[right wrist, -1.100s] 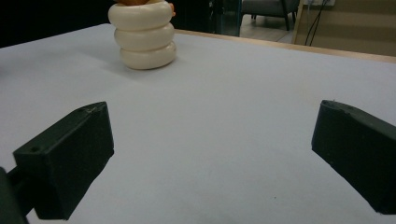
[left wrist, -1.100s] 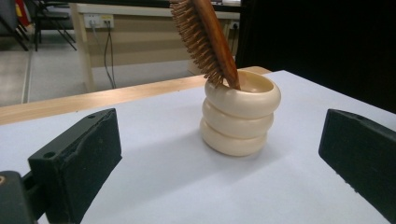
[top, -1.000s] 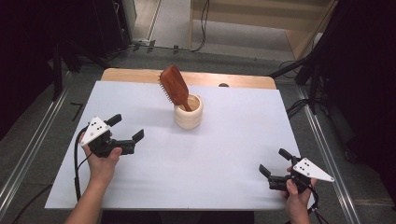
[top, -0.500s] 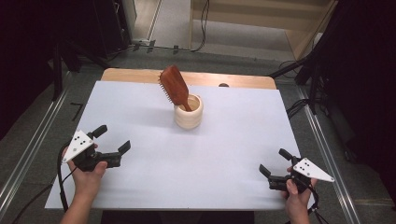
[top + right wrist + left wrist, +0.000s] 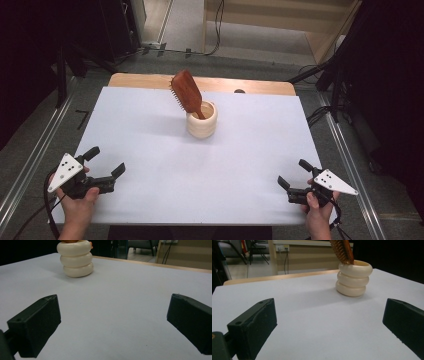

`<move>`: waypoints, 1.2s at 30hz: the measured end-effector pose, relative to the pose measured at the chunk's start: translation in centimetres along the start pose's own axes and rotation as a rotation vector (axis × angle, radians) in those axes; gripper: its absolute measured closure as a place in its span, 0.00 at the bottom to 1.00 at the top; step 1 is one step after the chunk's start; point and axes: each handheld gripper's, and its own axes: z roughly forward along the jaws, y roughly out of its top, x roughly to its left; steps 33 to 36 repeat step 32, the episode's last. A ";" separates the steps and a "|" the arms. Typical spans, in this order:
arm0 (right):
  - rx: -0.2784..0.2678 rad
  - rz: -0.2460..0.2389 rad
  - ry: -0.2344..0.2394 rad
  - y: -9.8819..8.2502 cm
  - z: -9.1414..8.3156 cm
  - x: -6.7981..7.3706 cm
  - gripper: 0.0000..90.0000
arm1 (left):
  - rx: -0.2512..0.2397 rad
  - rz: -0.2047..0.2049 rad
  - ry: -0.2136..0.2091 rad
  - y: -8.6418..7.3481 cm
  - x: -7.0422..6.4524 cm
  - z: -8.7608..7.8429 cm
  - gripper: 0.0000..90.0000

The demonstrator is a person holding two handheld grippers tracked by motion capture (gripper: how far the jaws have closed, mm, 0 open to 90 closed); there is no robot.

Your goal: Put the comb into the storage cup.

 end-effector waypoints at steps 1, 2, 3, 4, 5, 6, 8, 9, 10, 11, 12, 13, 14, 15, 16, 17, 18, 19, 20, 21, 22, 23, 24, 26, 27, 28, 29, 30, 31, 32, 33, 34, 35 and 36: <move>-0.001 0.000 -0.001 0.0 0.0 0.0 0.00 | 0.006 0.000 0.003 -0.1 0.1 -0.2 0.00; 0.000 0.000 -0.001 0.0 0.0 0.0 0.00 | 0.009 0.002 0.006 -0.2 0.1 -0.4 0.00; 0.000 -0.001 -0.001 0.0 0.0 0.0 0.00 | 0.010 0.003 0.009 -0.3 0.2 -0.7 0.00; 0.001 -0.001 -0.001 0.0 0.0 0.0 0.00 | 0.010 0.002 0.012 -0.5 0.3 -0.9 0.00; 0.000 -0.001 0.000 0.0 0.0 0.0 0.00 | 0.009 0.002 0.015 -0.6 0.4 -1.1 0.00; -0.001 -0.001 0.001 0.0 0.0 0.0 0.00 | 0.013 0.000 0.017 -0.8 0.5 -1.4 0.00; -0.001 0.001 -0.001 0.0 0.0 0.0 0.00 | 0.024 0.001 0.025 -1.1 0.8 -1.7 0.00; -0.002 -0.001 -0.001 0.0 0.0 -0.1 0.00 | 0.025 -0.006 0.029 -1.3 0.9 -1.8 0.00; -0.001 -0.002 -0.001 0.0 0.0 -0.1 0.00 | 0.030 -0.006 0.032 -1.4 1.1 -2.0 0.00; -0.001 -0.004 0.002 0.0 0.0 -0.1 0.00 | 0.028 -0.012 0.037 -1.5 1.1 -2.2 0.00; 0.001 -0.004 0.002 0.0 0.0 0.0 0.00 | 0.030 -0.010 0.046 -1.6 1.3 -2.4 0.00; 0.001 -0.005 0.003 0.0 0.0 0.0 0.00 | 0.030 -0.009 0.048 -1.6 1.4 -2.6 0.00; 0.000 -0.005 0.004 0.0 0.0 0.0 0.00 | 0.028 -0.013 0.055 -1.6 1.5 -2.8 0.00; 0.001 -0.007 0.004 0.0 0.0 0.0 0.00 | 0.028 -0.011 0.061 -1.7 1.7 -2.9 0.00; 0.002 -0.009 0.004 0.0 0.0 0.0 0.00 | 0.035 -0.008 0.068 -1.8 1.8 -3.1 0.00; 0.001 -0.010 0.005 0.0 0.0 0.0 0.00 | 0.035 -0.012 0.071 -1.9 2.0 -3.2 0.00; 0.002 -0.009 0.005 0.0 0.0 0.0 0.00 | 0.035 -0.020 0.072 -2.1 2.1 -3.3 0.00; 0.003 -0.009 0.007 0.0 0.1 0.0 0.00 | 0.045 -0.020 0.077 -2.3 2.3 -3.3 0.00; 0.004 -0.011 0.008 0.0 0.1 0.0 0.00 | 0.048 -0.023 0.080 -2.5 2.3 -3.3 0.00; 0.004 -0.011 0.008 0.0 0.1 0.0 0.00 | 0.048 -0.031 0.078 -2.7 2.5 -3.2 0.00; 0.006 -0.014 0.007 0.0 0.1 0.0 0.00 | 0.049 -0.038 0.078 -2.8 2.6 -3.2 0.00; 0.005 -0.015 0.006 0.0 0.2 0.0 0.00 | 0.050 -0.041 0.082 -2.9 2.6 -3.2 0.00; 0.007 -0.017 0.008 0.0 0.2 0.1 0.00 | 0.048 -0.041 0.080 -2.9 2.6 -3.2 0.00; 0.010 -0.020 0.009 0.0 0.2 0.1 0.00 | 0.049 -0.041 0.080 -3.1 2.7 -3.0 0.00; 0.010 -0.018 0.008 0.0 0.2 0.1 0.00 | 0.054 -0.045 0.080 -3.1 2.7 -3.0 0.00; 0.009 -0.018 0.008 0.0 0.2 0.1 0.00 | 0.054 -0.046 0.078 -3.1 2.7 -2.9 0.00; 0.008 -0.018 0.008 0.0 0.2 0.1 0.00 | 0.053 -0.046 0.077 -3.1 2.7 -2.9 0.00; 0.008 -0.017 0.009 0.0 0.2 0.1 0.00 | 0.052 -0.046 0.078 -3.1 2.7 -2.9 0.00; 0.006 -0.018 0.008 0.0 0.1 0.1 0.00 | 0.053 -0.046 0.080 -3.1 2.7 -2.9 0.00; 0.004 -0.018 0.009 0.0 0.1 0.1 0.00 | 0.053 -0.046 0.080 -3.2 2.7 -2.9 0.00; 0.004 -0.018 0.009 0.0 0.1 0.1 0.00 | 0.053 -0.046 0.080 -3.2 2.7 -2.9 0.00; 0.004 -0.018 0.009 0.0 0.1 0.1 0.00 | 0.053 -0.046 0.080 -3.2 2.7 -2.9 0.00; 0.004 -0.018 0.009 0.0 0.1 0.1 0.00 | 0.053 -0.046 0.080 -3.2 2.7 -2.9 0.00; 0.004 -0.018 0.009 0.0 0.1 0.1 0.00 | 0.053 -0.046 0.080 -3.2 2.7 -2.9 0.00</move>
